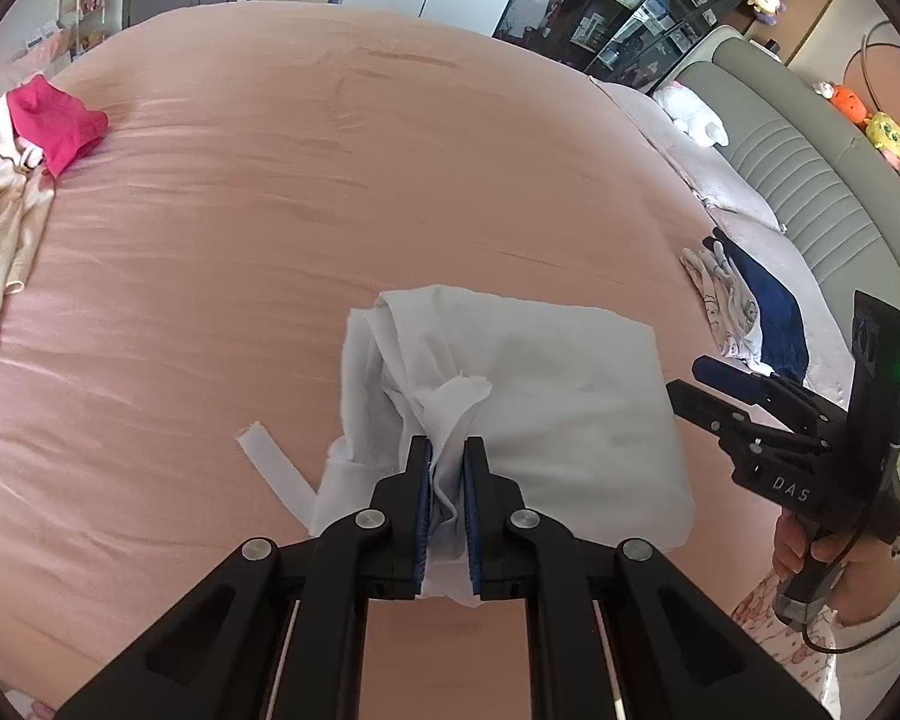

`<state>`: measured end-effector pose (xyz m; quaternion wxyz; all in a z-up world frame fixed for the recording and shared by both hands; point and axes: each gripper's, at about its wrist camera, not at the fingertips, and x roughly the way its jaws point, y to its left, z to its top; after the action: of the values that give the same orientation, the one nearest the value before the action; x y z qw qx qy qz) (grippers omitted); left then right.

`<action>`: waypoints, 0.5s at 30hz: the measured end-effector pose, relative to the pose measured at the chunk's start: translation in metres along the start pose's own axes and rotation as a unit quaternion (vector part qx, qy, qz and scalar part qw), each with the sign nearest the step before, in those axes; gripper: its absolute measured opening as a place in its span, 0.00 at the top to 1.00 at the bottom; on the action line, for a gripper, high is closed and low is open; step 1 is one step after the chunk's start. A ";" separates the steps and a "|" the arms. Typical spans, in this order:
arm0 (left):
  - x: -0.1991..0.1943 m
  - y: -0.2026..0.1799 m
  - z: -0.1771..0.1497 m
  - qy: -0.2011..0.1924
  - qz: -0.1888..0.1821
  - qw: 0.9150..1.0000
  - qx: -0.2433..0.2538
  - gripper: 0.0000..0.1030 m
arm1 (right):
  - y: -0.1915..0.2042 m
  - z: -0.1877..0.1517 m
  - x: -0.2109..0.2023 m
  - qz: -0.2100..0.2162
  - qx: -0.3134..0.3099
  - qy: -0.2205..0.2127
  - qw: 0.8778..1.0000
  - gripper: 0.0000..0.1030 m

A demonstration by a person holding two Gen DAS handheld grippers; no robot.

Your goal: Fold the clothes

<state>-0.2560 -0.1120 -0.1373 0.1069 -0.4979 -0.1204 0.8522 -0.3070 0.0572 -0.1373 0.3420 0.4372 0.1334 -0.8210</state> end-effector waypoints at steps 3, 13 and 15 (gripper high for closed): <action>-0.007 0.009 0.004 -0.008 -0.006 1.000 -0.009 0.92 | 0.014 0.001 0.010 -0.006 -0.023 0.016 1.000 0.46; -0.008 0.057 -0.003 0.019 -0.044 0.996 -0.078 0.85 | -0.012 -0.014 0.049 0.026 0.032 0.076 0.996 0.25; -0.041 0.048 0.010 -0.031 0.003 0.999 -0.028 0.85 | -0.021 -0.013 0.035 0.008 0.026 0.076 0.997 0.25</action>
<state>-0.2479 -0.1710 -0.1144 0.0864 -0.4745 -0.1454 0.8639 -0.3266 0.0630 -0.1750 0.3257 0.5077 0.1344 -0.7862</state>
